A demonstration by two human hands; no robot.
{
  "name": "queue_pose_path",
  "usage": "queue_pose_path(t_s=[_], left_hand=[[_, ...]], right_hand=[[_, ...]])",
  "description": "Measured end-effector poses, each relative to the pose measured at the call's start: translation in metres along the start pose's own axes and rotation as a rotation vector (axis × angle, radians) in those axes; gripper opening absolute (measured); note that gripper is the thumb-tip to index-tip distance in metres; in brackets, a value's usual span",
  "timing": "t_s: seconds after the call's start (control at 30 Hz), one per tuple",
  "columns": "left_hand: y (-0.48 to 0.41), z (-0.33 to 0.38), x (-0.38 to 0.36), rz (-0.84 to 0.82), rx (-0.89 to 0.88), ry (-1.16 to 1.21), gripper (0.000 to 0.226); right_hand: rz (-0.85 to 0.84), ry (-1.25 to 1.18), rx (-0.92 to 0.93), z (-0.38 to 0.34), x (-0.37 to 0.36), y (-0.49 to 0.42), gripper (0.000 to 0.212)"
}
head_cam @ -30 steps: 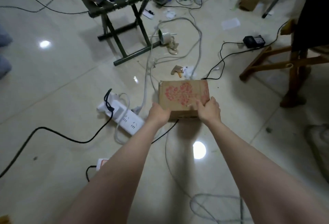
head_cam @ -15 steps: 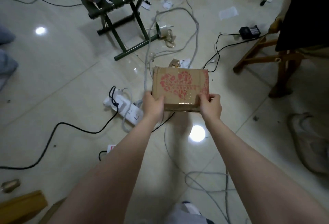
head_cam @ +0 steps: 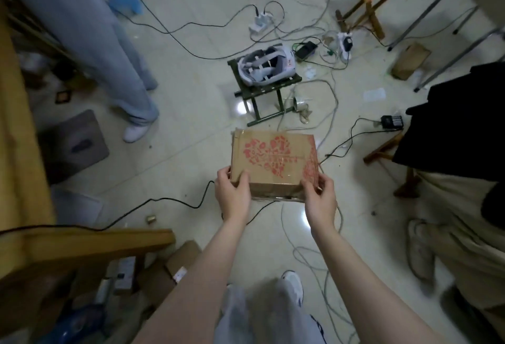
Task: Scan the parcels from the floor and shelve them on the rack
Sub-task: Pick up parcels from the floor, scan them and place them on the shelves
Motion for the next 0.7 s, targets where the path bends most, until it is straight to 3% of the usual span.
queue_pose_path(t_s=[0.13,0.33,0.43,0.53,0.7], left_hand=[[0.055,0.030,0.101,0.082,0.055,0.206,0.014],[0.116,0.024,0.231,0.208,0.088,0.477,0.023],[0.140,-0.003,0.285,0.275,0.153,0.597,0.057],[0.169,-0.028,0.338,0.343,0.182,0.769,0.049],[0.195,-0.071,0.442,0.457,0.137,0.872,0.063]], right_hand=[[-0.031,-0.039,-0.027,-0.050,-0.015,0.081,0.021],[-0.174,-0.112,-0.107,-0.090,-0.058,0.172,0.003],[-0.261,-0.181,-0.136,-0.106,-0.089,0.212,0.008],[-0.391,-0.227,-0.227,-0.102,-0.124,0.259,0.019],[-0.595,-0.190,-0.297,-0.095,-0.182,0.350,0.038]])
Point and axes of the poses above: each hand's wrist, its own y-axis away from the middle knuckle, its own x-axis out of the back of the hand, z = x × y, the point moved 8 cm from there along -y, towards the middle knuckle, and after that the axes turned 11 degrees about -y, right-handed, at the moved point
